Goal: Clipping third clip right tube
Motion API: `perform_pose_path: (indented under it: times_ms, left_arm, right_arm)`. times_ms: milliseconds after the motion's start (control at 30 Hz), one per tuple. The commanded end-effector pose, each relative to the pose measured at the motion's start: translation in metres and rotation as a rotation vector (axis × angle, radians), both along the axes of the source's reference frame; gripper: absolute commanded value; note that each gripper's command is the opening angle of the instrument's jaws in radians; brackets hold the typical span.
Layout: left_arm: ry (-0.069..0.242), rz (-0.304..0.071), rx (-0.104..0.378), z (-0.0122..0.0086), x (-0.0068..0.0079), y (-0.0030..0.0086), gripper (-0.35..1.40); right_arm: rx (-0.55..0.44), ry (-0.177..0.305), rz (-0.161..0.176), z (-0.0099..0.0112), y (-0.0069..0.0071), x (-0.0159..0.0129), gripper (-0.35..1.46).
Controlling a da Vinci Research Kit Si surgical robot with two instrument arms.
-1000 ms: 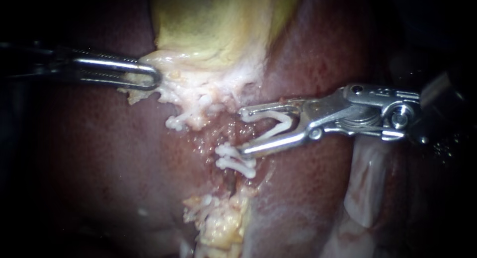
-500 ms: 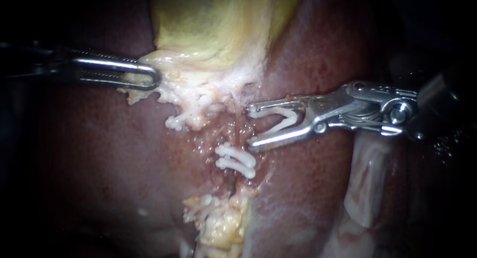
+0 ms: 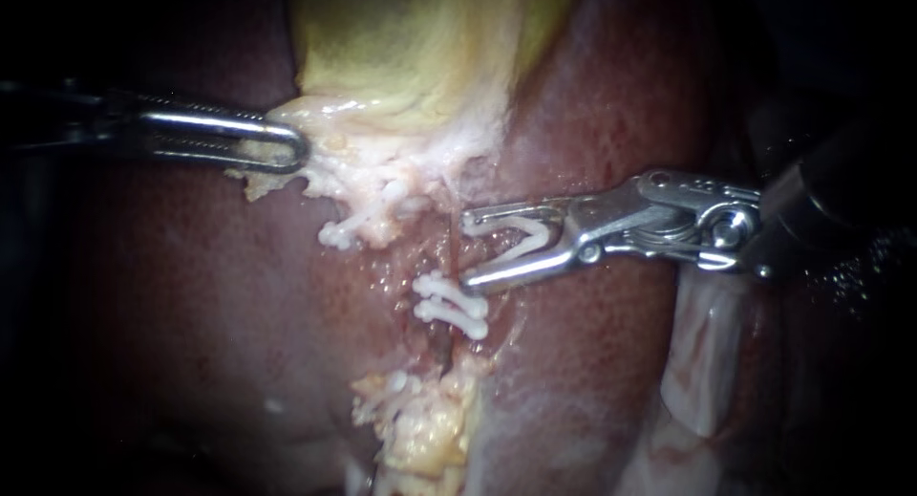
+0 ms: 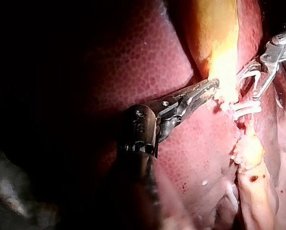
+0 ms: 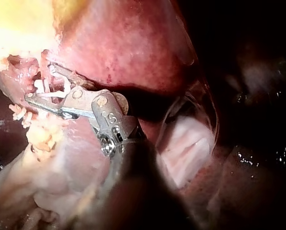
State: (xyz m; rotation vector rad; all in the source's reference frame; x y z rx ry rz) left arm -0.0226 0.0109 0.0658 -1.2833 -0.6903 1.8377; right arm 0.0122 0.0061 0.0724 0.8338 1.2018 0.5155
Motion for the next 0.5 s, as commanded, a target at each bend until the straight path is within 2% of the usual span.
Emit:
perform_pose_path:
  times_ms: [33, 333, 500]
  left_arm:
    - [0.000, 0.000, 0.000, 0.0000, 0.0000, 0.0000, -0.35]
    - [0.000, 0.000, 0.000, 0.0000, 0.0000, 0.0000, -0.35]
    - [0.001, 0.000, 0.000, 0.0000, 0.0000, 0.0000, -0.35]
  right_arm:
    - [0.012, 0.008, 0.012, 0.0000, 0.0000, 0.0003, 0.46]
    - [0.106, 0.101, 0.098, 0.0001, -0.0001, 0.0029, 0.47]
    - [0.131, 0.126, 0.115, -0.0006, -0.0002, 0.0031, 0.47]
